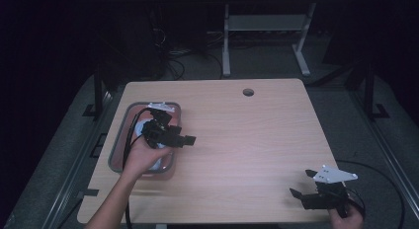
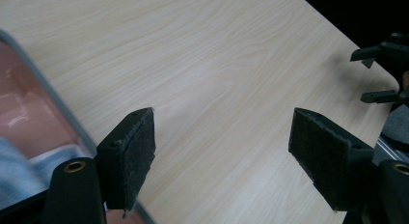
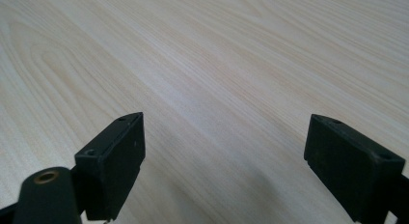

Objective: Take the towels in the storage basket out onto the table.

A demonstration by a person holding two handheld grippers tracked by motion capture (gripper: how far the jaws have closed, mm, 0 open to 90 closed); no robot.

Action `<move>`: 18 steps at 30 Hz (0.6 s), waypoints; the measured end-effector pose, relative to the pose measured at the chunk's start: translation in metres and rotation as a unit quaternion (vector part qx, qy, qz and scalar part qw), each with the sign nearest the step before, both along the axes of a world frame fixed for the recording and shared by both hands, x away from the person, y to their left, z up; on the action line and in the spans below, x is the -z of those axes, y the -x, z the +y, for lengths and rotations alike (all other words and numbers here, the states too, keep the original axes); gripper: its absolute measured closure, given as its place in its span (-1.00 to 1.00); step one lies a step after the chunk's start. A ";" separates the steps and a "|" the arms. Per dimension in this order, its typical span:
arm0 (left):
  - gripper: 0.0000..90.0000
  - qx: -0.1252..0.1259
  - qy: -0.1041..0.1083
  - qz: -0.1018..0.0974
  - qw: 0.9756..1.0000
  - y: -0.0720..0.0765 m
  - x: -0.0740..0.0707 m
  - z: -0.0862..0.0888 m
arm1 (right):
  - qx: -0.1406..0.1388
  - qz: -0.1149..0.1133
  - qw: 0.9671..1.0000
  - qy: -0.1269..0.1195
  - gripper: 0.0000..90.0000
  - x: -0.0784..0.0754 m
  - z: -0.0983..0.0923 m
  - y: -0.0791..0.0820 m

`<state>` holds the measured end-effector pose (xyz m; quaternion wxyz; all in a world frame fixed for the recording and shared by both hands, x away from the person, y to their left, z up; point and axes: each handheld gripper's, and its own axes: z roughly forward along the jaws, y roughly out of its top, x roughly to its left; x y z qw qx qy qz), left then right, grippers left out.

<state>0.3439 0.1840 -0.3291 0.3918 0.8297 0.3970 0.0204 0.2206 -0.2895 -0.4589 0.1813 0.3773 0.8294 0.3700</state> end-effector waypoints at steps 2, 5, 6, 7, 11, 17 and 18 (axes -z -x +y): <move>-0.46 -0.004 0.000 0.000 1.000 0.000 -0.001 0.004 | 0.000 0.000 1.000 -0.001 -0.69 0.000 0.000 0.000; -0.46 -0.009 -0.005 0.003 1.000 -0.002 0.000 0.010 | 0.000 -0.001 1.000 0.000 -0.69 0.000 0.000 0.000; -0.46 -0.013 -0.004 0.003 1.000 -0.002 0.000 0.013 | 0.000 -0.001 1.000 0.001 -0.69 0.001 0.000 -0.001; -0.46 -0.018 -0.001 0.003 1.000 -0.002 0.000 0.015 | -0.001 -0.001 1.000 0.001 -0.69 0.001 0.000 -0.001; -0.46 -0.031 -0.001 0.003 1.000 -0.004 0.000 0.025 | 0.000 -0.003 1.000 0.000 -0.69 -0.001 0.001 0.001; -0.46 -0.049 -0.012 0.006 0.999 -0.007 0.003 0.041 | -0.002 -0.002 1.000 -0.001 -0.69 0.000 0.002 0.001; -0.46 -0.053 -0.012 0.007 0.999 -0.008 0.004 0.044 | -0.003 -0.003 1.000 0.000 -0.69 0.000 0.002 0.001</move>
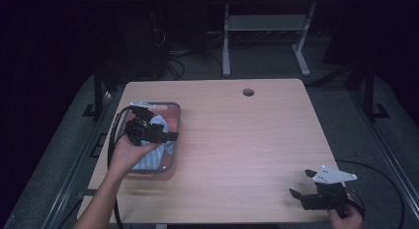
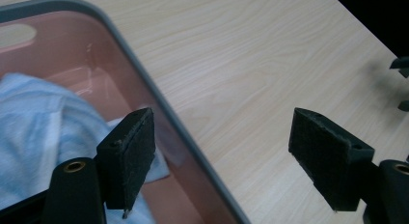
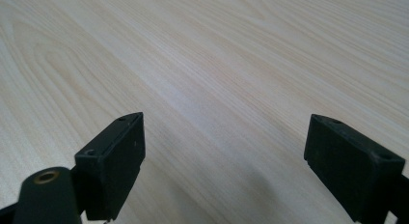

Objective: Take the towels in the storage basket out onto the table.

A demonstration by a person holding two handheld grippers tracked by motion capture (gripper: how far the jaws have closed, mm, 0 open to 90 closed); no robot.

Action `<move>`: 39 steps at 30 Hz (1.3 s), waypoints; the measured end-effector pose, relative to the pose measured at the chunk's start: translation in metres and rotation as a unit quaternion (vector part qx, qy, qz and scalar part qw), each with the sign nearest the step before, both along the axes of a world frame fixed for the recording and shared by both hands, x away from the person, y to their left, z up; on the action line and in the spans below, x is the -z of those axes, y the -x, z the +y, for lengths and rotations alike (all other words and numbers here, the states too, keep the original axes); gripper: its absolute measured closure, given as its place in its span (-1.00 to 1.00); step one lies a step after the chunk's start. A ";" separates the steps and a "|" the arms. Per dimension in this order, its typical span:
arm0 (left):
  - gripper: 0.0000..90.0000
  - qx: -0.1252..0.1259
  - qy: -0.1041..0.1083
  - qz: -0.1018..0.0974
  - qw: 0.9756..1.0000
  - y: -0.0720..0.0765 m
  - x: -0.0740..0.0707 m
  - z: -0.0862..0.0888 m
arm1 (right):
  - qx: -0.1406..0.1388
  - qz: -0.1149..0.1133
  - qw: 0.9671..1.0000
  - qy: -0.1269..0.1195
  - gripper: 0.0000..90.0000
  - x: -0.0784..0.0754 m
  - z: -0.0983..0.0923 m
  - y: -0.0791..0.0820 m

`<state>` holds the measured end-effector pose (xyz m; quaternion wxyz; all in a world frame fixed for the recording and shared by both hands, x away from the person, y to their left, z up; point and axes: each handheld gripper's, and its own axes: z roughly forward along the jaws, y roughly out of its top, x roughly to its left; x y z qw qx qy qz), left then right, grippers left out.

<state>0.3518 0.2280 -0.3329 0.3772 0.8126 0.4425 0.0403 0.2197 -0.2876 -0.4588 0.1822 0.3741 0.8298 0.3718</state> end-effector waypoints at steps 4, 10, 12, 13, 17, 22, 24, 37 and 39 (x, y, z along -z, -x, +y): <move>-0.46 -0.016 0.001 0.006 1.000 -0.002 0.004 0.011 | 0.000 0.000 1.000 0.001 -0.69 -0.001 0.000 0.000; -0.46 -0.033 -0.003 0.013 0.999 -0.004 0.010 0.022 | -0.001 0.003 1.000 0.002 -0.69 0.000 0.001 0.000; -0.46 -0.038 -0.011 0.015 0.999 -0.006 0.012 0.024 | -0.002 0.003 1.000 0.002 -0.69 0.000 0.002 0.000; -0.46 -0.042 -0.012 0.016 0.999 -0.007 0.013 0.026 | -0.003 0.002 1.000 0.001 -0.69 0.000 0.002 0.000; -0.46 -0.058 -0.020 0.020 0.998 -0.010 0.016 0.033 | -0.002 0.003 1.000 0.002 -0.69 0.000 0.001 0.000; -0.46 -0.079 -0.033 0.029 0.996 -0.014 0.023 0.042 | -0.006 0.002 1.000 0.001 -0.69 0.000 0.002 0.000; -0.46 -0.087 -0.040 0.033 0.995 -0.016 0.026 0.043 | -0.006 0.002 1.000 0.003 -0.69 -0.001 0.002 0.001; -0.41 -0.107 -0.137 0.066 0.983 -0.031 0.053 0.034 | -0.008 0.003 1.000 0.002 -0.69 0.001 0.003 0.001; -0.40 -0.105 -0.147 0.073 0.981 -0.033 0.056 0.031 | -0.009 0.003 1.000 0.003 -0.69 0.001 0.003 0.001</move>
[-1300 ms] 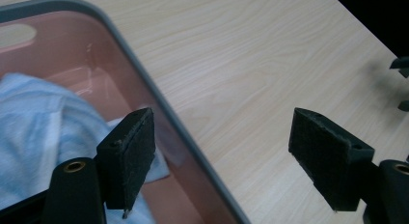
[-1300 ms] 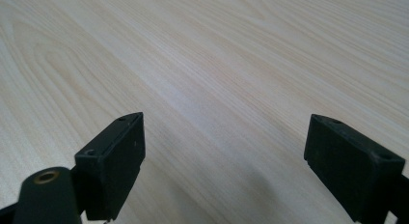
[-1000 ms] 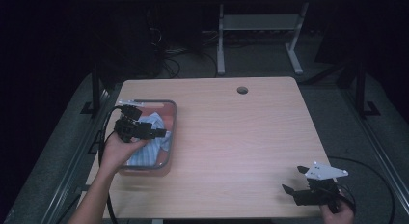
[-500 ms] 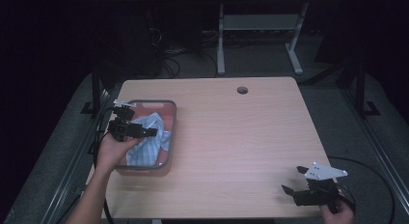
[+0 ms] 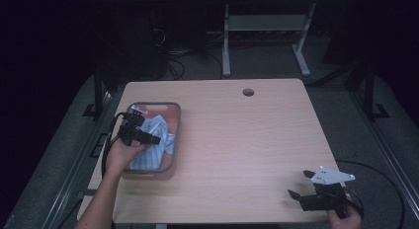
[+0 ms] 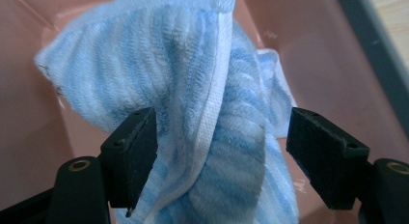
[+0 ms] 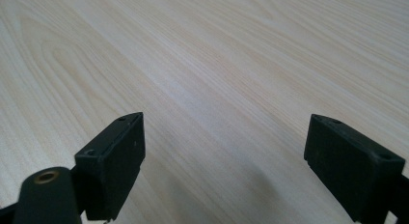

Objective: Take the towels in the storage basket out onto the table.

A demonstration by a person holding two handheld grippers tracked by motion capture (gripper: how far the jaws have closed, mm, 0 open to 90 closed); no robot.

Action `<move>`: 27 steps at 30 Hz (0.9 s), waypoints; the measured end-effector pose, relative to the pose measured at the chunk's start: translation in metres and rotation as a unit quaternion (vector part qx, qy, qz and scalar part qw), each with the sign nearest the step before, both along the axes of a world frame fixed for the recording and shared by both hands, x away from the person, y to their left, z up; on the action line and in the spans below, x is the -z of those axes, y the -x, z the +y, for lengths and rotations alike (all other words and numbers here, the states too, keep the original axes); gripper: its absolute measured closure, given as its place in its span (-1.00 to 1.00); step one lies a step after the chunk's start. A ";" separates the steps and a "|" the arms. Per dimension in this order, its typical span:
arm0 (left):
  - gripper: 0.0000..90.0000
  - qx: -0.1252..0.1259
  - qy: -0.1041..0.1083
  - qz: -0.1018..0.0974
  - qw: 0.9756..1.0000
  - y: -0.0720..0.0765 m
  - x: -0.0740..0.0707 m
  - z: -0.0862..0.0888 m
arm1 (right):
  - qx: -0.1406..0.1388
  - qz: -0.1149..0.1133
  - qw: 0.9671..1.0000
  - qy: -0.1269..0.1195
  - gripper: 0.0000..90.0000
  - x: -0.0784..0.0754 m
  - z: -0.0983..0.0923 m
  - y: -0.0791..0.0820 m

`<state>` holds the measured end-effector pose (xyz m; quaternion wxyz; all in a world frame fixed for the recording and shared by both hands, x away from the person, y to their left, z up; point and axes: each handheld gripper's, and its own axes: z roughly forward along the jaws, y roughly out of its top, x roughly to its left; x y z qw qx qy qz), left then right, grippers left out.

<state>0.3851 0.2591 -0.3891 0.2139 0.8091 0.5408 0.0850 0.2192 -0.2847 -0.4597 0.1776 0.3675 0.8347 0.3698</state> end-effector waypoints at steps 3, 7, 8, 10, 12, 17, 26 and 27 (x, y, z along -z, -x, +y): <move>-0.36 0.007 -0.019 0.022 1.000 -0.004 0.008 -0.007 | -0.002 -0.001 1.000 0.001 -0.69 0.000 0.000 -0.001; -0.29 0.011 -0.053 0.040 0.998 -0.008 0.017 -0.014 | -0.002 -0.002 1.000 0.000 -0.69 0.000 0.001 -0.001; -0.27 0.008 -0.059 0.043 0.997 -0.008 0.019 -0.016 | -0.003 -0.001 1.000 0.002 -0.69 0.001 0.001 -0.001; -0.21 0.009 -0.067 0.051 0.996 -0.009 0.021 -0.017 | -0.003 0.000 1.000 0.002 -0.69 0.001 0.002 -0.001; -0.12 0.015 -0.075 0.063 0.995 -0.010 0.024 -0.017 | -0.003 0.000 1.000 0.003 -0.69 0.001 0.003 -0.001; 0.12 0.020 -0.080 0.066 0.994 -0.010 0.027 -0.017 | -0.006 0.000 1.000 0.006 -0.69 0.001 0.003 -0.001; 0.27 0.025 -0.081 0.066 0.994 -0.009 0.029 -0.018 | 0.005 -0.001 1.000 0.001 -0.69 0.000 0.000 0.001; 0.28 0.024 -0.080 0.067 0.994 -0.009 0.029 -0.018 | 0.005 0.000 1.000 0.001 -0.69 0.000 0.001 0.001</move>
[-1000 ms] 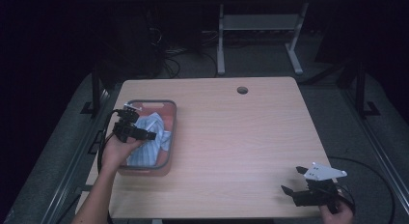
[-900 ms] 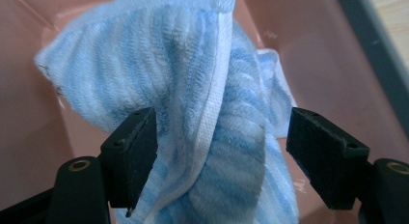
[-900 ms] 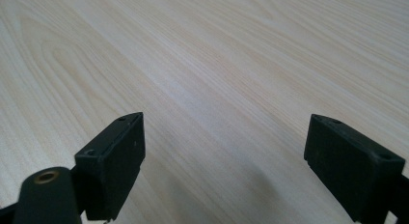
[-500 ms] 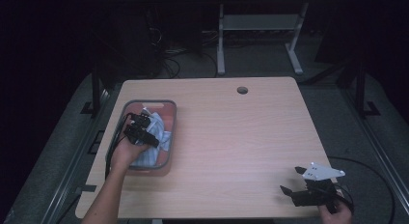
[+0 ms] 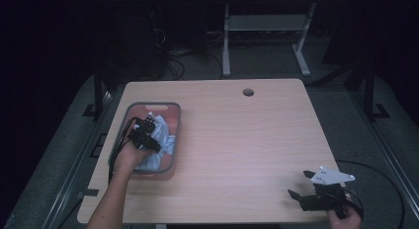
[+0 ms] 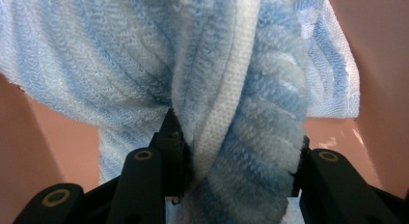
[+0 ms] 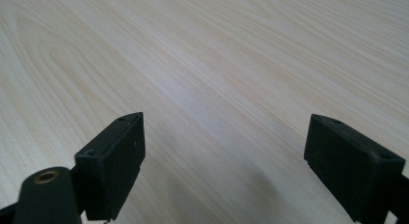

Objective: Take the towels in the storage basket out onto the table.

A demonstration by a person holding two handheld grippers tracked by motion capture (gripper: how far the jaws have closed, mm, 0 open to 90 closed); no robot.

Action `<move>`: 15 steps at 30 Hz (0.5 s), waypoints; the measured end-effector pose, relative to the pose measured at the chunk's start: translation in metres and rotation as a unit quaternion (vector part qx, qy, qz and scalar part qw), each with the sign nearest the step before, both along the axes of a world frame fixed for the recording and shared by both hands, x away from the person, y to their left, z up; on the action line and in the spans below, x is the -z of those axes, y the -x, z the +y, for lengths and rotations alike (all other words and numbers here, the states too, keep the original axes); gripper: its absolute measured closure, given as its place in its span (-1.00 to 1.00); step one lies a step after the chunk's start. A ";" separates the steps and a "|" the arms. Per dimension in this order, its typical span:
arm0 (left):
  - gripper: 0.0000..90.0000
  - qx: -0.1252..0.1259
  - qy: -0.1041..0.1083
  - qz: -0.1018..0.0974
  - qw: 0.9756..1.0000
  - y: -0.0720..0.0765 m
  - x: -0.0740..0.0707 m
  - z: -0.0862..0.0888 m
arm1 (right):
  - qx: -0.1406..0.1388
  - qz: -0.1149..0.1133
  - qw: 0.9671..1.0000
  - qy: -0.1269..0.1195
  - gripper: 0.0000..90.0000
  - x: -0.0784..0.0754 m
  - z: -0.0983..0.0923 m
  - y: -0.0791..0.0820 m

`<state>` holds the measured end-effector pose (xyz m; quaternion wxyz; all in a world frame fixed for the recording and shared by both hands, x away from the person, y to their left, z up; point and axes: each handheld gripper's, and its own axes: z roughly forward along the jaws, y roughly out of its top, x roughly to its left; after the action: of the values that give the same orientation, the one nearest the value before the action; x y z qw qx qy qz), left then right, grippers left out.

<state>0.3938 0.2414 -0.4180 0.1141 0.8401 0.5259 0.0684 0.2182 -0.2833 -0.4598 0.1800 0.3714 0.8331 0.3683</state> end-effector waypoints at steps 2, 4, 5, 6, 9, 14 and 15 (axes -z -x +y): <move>0.29 0.001 -0.004 0.001 1.000 0.000 0.000 -0.001 | -0.003 -0.002 1.000 0.001 -0.69 0.000 0.001 0.000; 0.31 0.001 -0.007 0.001 1.000 0.000 0.000 -0.002 | -0.005 -0.004 1.000 0.003 -0.69 0.000 0.002 -0.001; 0.32 0.003 -0.009 0.002 1.000 0.000 -0.001 -0.003 | -0.005 -0.004 1.000 0.003 -0.69 0.000 0.002 -0.001; 0.34 0.006 -0.011 0.002 1.000 0.000 -0.001 -0.003 | -0.003 -0.001 1.000 0.001 -0.69 0.000 0.002 0.000; 0.42 0.006 -0.008 0.006 1.000 -0.001 -0.002 -0.002 | -0.002 0.001 1.000 0.001 -0.69 0.001 0.001 -0.001; 0.49 0.012 0.002 0.015 1.000 -0.003 -0.006 0.003 | 0.002 -0.001 1.000 -0.001 -0.69 0.000 0.000 0.000; 0.50 0.014 0.001 0.014 1.000 -0.002 -0.007 0.003 | 0.002 -0.003 1.000 0.000 -0.69 0.000 -0.001 0.000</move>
<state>0.3959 0.2441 -0.4109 0.1088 0.8480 0.5159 0.0547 0.2184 -0.2838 -0.4600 0.1830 0.3723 0.8317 0.3691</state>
